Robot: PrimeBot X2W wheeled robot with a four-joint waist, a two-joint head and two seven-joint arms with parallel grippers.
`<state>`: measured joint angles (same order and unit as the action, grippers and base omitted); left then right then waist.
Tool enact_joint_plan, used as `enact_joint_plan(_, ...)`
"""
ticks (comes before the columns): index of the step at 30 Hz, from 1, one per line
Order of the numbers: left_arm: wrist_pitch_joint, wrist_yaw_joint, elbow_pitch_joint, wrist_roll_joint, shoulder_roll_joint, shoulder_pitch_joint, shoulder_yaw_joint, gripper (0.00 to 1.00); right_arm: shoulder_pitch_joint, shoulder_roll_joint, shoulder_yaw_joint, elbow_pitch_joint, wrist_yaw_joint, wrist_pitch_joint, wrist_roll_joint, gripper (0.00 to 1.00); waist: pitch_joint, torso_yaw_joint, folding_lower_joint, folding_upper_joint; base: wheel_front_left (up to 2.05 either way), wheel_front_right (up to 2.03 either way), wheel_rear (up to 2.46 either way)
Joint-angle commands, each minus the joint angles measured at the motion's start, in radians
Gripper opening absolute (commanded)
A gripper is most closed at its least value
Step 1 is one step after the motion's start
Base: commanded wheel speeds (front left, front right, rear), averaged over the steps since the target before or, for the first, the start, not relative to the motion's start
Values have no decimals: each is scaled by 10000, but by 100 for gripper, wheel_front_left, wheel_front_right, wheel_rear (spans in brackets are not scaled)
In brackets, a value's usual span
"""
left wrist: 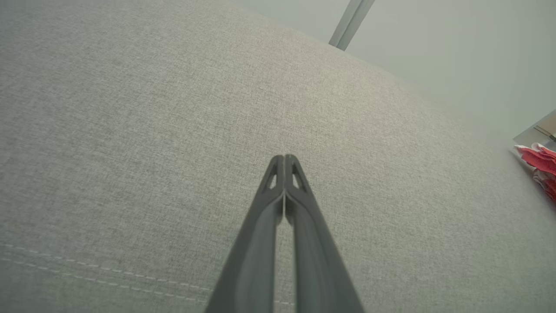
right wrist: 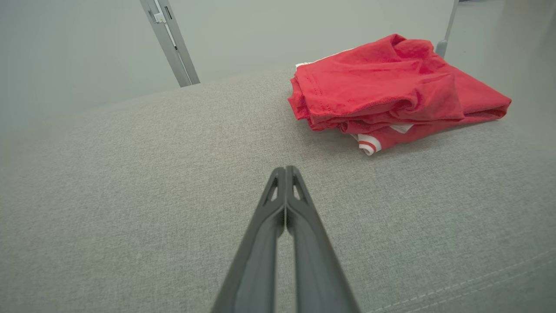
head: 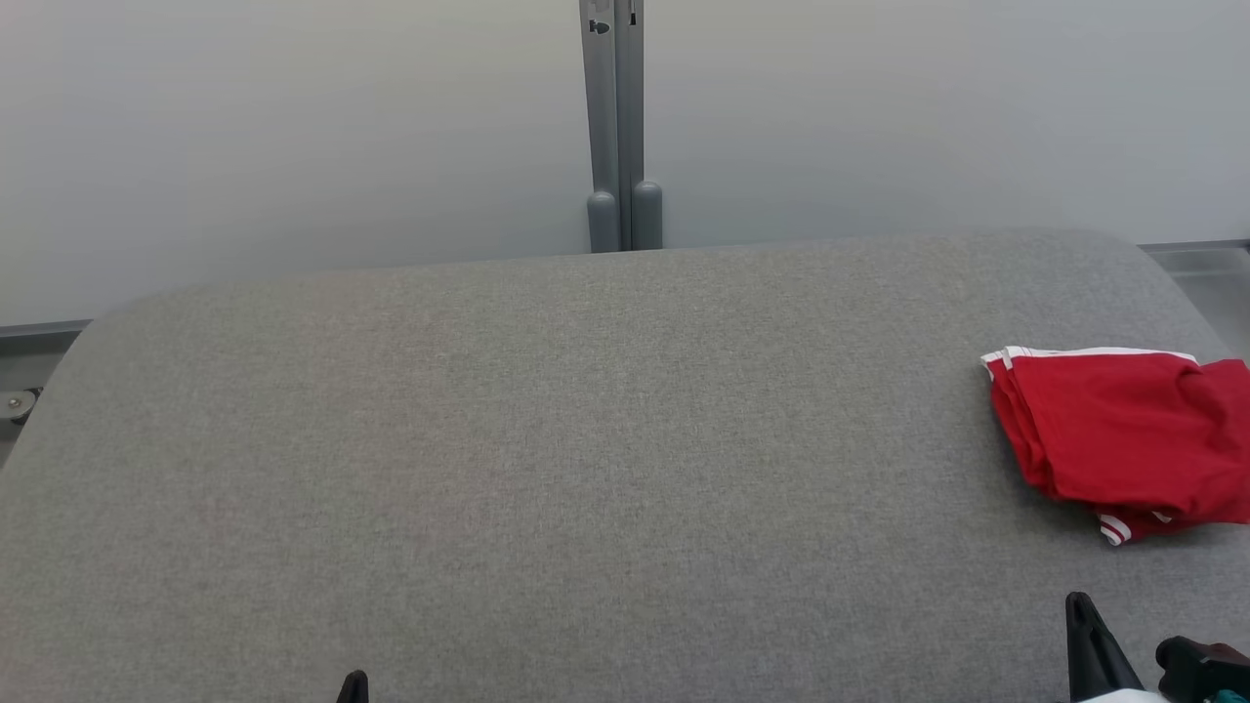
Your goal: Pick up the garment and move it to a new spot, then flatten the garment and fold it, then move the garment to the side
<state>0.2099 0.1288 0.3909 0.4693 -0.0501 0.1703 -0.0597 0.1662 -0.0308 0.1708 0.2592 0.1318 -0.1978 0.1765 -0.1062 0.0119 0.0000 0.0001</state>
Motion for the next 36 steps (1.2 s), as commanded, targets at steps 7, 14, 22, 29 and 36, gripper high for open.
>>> enact_joint_plan(7, -347, 4, -307, 1478, -86, -616, 203, 0, -540, -87, -97, -207, -3, 348, 1786, 0, 75, -8, 0, -1, 0, 0, 0)
enact_joint_plan(14, -608, 7, -434, 2528, -104, -853, 323, 0, -770, -102, -143, -213, -4, 633, 3083, 0, 143, -15, 0, -1, 0, 0, 0)
enact_joint_plan(22, -858, 9, -553, 3496, -118, -1070, 439, 0, -991, -114, -180, -209, -5, 907, 4276, 0, 210, -22, 0, -1, 0, 0, 0)
enact_joint_plan(29, -1092, 11, -654, 4390, -127, -1272, 546, 0, -1199, -127, -212, -203, -6, 1159, 5383, 0, 277, -30, 0, -1, 0, 0, 0)
enact_joint_plan(36, -1309, 13, -749, 5228, -133, -1463, 654, 0, -1392, -139, -241, -197, -7, 1396, 6411, 0, 345, -37, 0, -1, 0, 0, 0)
